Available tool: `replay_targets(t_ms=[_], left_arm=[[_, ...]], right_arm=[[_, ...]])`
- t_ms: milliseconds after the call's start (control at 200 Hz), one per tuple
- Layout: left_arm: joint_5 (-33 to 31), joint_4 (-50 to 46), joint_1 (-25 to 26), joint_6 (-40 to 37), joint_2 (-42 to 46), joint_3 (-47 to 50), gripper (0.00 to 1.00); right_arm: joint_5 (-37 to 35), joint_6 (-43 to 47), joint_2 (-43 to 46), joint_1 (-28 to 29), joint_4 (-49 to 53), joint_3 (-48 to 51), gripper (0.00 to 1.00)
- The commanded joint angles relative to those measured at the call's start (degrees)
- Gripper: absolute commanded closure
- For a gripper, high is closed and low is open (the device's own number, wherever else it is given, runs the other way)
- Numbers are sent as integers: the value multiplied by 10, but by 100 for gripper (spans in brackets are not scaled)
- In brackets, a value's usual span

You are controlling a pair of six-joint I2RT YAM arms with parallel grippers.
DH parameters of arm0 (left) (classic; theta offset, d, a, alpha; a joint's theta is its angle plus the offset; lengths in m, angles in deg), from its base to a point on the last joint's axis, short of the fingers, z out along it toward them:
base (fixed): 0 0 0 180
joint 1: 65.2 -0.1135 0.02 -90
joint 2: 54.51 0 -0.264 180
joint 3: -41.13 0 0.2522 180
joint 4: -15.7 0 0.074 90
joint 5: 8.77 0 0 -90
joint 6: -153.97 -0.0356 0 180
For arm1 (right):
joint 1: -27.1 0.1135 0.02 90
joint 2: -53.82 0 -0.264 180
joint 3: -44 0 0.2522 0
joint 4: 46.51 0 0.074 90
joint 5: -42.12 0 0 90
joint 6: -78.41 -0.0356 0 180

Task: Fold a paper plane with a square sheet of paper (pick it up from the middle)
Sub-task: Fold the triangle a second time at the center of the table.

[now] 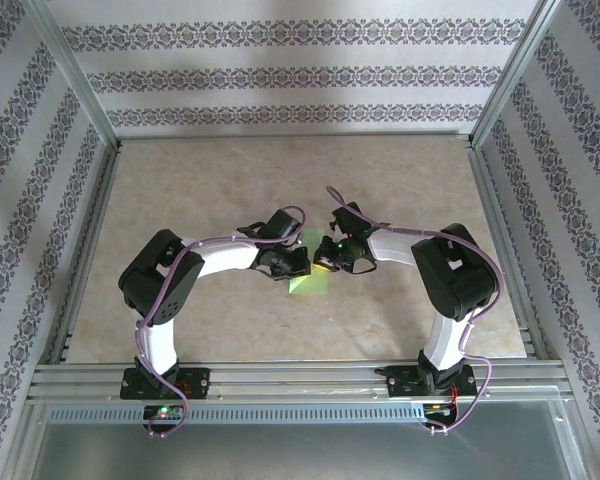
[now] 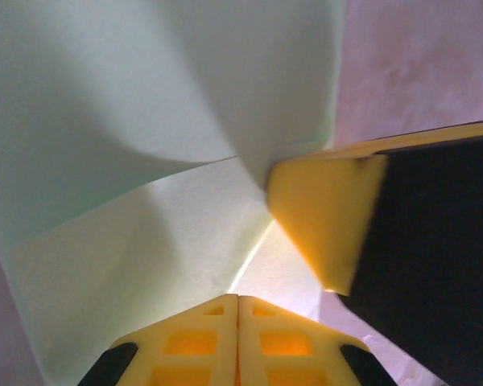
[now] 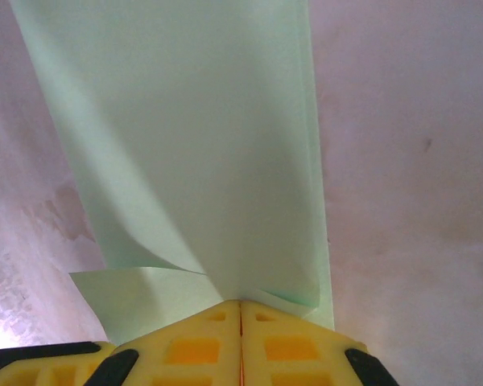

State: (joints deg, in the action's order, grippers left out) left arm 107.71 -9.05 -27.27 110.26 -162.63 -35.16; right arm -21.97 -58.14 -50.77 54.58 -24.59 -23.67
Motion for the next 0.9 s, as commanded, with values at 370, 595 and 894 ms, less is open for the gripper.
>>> replay_targets(t_ms=[370, 595, 894], left_arm=[[-20, -80, 5, -70, -8, 4, 94], [-3, -94, 5, -103, 13, 21, 95], [5, -124, 3, -134, 28, 30, 96]], right_arm=[[-82, -5, -45, -1, 101, 5, 92], [-82, -5, -51, -1, 106, 2, 93], [-82, -4, -55, -1, 107, -1, 93]])
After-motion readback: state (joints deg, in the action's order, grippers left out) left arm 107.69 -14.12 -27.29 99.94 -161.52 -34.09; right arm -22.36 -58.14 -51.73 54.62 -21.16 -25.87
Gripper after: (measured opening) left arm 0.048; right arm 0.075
